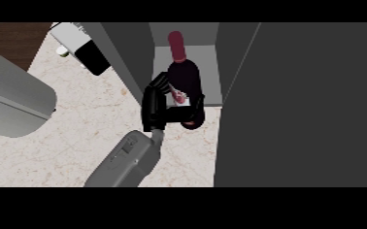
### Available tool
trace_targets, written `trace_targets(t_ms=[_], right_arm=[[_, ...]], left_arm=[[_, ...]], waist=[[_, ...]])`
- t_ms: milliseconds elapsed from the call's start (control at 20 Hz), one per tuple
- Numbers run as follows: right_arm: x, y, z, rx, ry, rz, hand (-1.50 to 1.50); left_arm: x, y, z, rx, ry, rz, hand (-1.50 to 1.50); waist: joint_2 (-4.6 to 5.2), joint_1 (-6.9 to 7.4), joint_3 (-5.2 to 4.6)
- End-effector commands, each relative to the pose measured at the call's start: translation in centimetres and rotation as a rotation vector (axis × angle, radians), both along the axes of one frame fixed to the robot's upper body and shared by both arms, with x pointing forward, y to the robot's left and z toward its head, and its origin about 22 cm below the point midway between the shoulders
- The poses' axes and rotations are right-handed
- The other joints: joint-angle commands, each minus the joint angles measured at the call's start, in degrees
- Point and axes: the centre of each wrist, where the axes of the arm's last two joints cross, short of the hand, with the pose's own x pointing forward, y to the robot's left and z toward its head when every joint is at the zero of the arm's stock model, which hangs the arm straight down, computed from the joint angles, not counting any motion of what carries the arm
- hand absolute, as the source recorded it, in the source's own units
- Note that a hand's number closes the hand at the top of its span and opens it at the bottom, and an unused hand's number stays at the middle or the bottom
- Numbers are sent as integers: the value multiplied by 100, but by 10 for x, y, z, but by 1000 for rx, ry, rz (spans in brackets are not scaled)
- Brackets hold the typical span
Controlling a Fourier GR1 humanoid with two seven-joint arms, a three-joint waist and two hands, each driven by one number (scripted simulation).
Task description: Pick up the wine, place it into the cabinet and close the cabinet
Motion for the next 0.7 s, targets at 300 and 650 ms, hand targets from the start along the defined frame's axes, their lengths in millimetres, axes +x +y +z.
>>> trace_targets(t_ms=[300, 650], right_arm=[[-38, -10, 27, 74, -34, 64, -150], [-41, -13, 27, 67, -55, 63, -150]], left_arm=[[15, -7, -12, -61, 36, 37, 150], [41, 5, -15, -71, 36, 57, 150]], waist=[[-2, -44, 0], [5, -41, 2]])
